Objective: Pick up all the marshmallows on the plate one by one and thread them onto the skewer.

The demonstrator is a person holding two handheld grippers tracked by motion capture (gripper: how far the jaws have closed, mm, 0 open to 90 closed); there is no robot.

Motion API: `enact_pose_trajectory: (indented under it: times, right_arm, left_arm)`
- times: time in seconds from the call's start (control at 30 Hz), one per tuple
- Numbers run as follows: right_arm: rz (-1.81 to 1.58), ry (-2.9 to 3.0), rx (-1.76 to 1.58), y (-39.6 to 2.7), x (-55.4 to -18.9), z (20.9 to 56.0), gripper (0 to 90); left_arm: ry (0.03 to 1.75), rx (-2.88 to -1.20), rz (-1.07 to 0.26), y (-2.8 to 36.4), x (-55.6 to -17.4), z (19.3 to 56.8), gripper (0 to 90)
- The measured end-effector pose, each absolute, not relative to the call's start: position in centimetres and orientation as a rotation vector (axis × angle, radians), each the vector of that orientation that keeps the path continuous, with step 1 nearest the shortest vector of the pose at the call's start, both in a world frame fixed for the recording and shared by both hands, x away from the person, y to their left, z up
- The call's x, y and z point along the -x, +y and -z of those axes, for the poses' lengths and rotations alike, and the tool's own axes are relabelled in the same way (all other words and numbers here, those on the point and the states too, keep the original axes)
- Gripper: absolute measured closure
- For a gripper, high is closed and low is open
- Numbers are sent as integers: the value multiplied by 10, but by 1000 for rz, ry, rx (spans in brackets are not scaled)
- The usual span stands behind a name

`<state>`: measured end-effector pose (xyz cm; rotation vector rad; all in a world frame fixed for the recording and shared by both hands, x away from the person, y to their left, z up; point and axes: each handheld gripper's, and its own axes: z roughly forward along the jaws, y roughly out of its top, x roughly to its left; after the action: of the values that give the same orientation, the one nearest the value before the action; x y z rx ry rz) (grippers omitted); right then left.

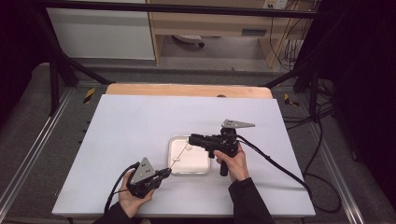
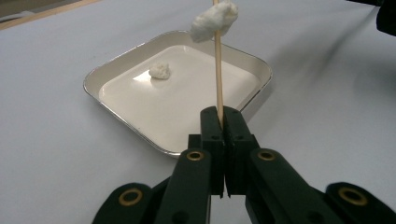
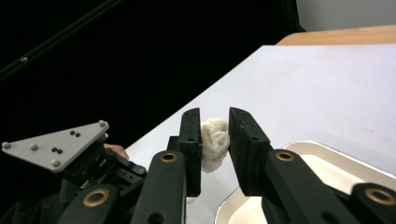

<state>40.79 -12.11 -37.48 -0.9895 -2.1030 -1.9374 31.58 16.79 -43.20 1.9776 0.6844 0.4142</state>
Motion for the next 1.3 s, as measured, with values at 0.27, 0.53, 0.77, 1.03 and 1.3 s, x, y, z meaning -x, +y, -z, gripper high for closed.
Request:
enact_pose_trajectory:
  times: [0.27, 0.53, 0.77, 1.03, 1.3]
  right_arm:
    - [1966, -2089, 991, -124, -407, 371, 771]
    - [1945, -2117, 1012, -120, -407, 376, 780]
    - [1945, -2107, 1018, -118, -406, 379, 780]
    - [1980, -2131, 1023, -126, -405, 373, 742]
    - [2017, -2157, 1012, -128, -403, 371, 733]
  left_arm:
    - [671, -1981, -415, 168, -315, 432, 884]
    - [652, -1963, -446, 169, -312, 430, 885]
    - [650, -1922, -463, 172, -311, 429, 886]
    - [647, -1906, -473, 172, -311, 428, 886]
    - [651, -1909, -465, 173, -312, 428, 886]
